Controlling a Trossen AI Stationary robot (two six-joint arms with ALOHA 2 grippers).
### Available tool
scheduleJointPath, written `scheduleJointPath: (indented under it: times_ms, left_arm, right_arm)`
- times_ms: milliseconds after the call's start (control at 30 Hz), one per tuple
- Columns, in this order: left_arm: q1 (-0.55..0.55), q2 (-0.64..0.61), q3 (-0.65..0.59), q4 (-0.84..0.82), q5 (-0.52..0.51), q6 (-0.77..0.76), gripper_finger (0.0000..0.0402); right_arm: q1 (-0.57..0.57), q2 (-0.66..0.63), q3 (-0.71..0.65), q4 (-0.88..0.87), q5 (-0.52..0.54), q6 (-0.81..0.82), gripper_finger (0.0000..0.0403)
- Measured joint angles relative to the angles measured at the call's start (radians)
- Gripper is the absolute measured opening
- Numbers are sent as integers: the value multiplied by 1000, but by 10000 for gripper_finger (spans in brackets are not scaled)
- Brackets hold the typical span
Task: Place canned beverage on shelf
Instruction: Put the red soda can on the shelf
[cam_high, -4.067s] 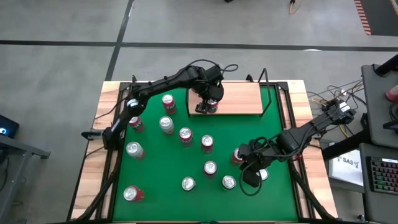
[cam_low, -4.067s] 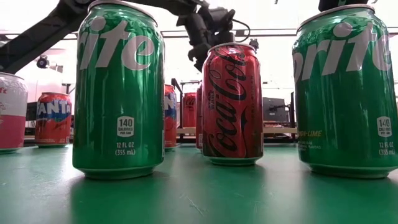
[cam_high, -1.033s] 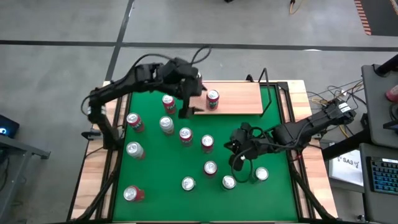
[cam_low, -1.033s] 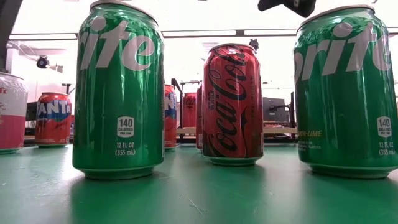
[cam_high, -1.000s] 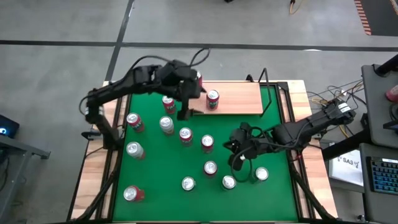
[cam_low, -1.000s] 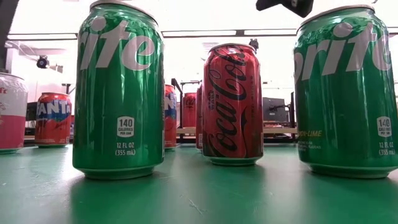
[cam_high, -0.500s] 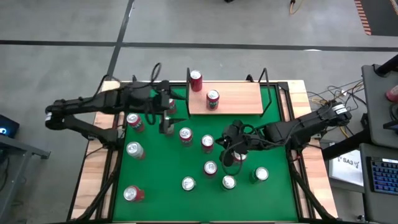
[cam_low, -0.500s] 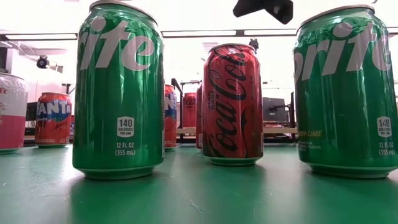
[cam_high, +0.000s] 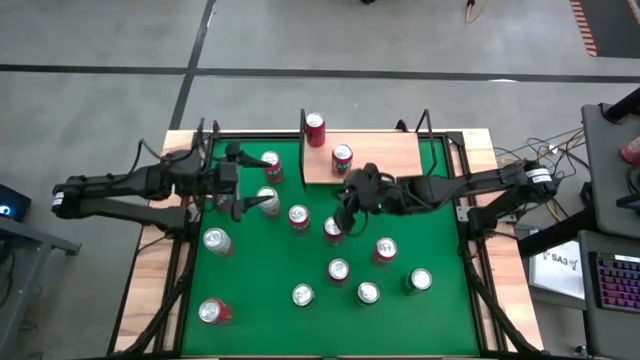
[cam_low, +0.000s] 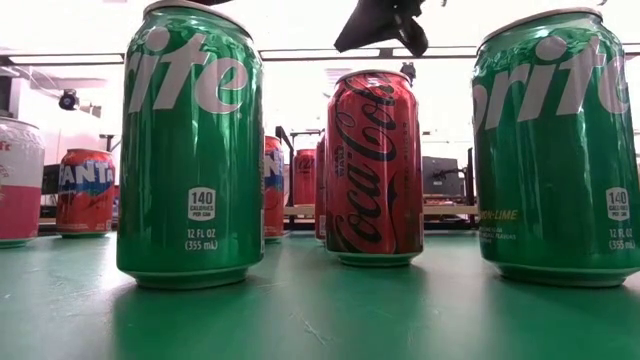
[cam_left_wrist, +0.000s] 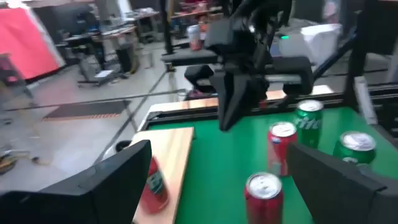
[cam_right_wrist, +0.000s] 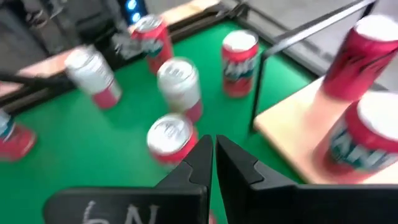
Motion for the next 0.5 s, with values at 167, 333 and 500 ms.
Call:
scheduleJointPath:
  times_ms: [167,333,500]
  left_arm:
    - [0,-98,-80,36,-110,19,354]
    - [0,-159,-106,48,-110,57,354]
    - [0,-199,-133,51,-110,64,354]
  right_arm:
    - [-98,2,7,32,7,-9,12]
    - [-205,12,8,31,7,33,12]
    - [-288,17,8,18,1,63,12]
